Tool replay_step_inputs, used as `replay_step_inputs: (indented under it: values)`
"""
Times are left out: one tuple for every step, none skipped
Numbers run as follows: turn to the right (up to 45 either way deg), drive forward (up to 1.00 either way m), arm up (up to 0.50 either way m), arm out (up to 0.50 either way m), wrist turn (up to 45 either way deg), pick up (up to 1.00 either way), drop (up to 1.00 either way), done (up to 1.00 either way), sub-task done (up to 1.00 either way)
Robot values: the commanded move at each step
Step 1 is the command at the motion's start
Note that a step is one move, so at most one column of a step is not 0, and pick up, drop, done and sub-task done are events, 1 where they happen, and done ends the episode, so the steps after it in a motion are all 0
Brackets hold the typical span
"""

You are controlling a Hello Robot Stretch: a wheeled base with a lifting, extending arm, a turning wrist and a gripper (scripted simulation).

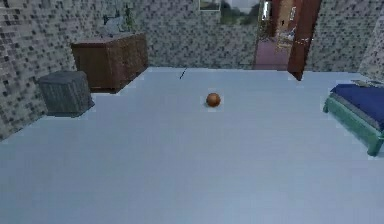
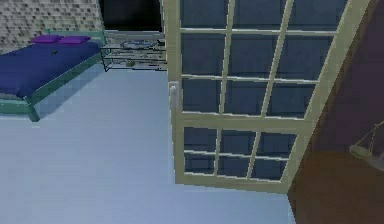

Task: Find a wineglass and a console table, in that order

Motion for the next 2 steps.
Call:
replay_step_inputs:
  values:
    - [-6.0, 0.0, 0.0, 0.0, 0.0, 0.0, 0.0, 0.0, 0.0]
    - [0.0, 0.4, 0.0, 0.0, 0.0, 0.0, 0.0, 0.0, 0.0]
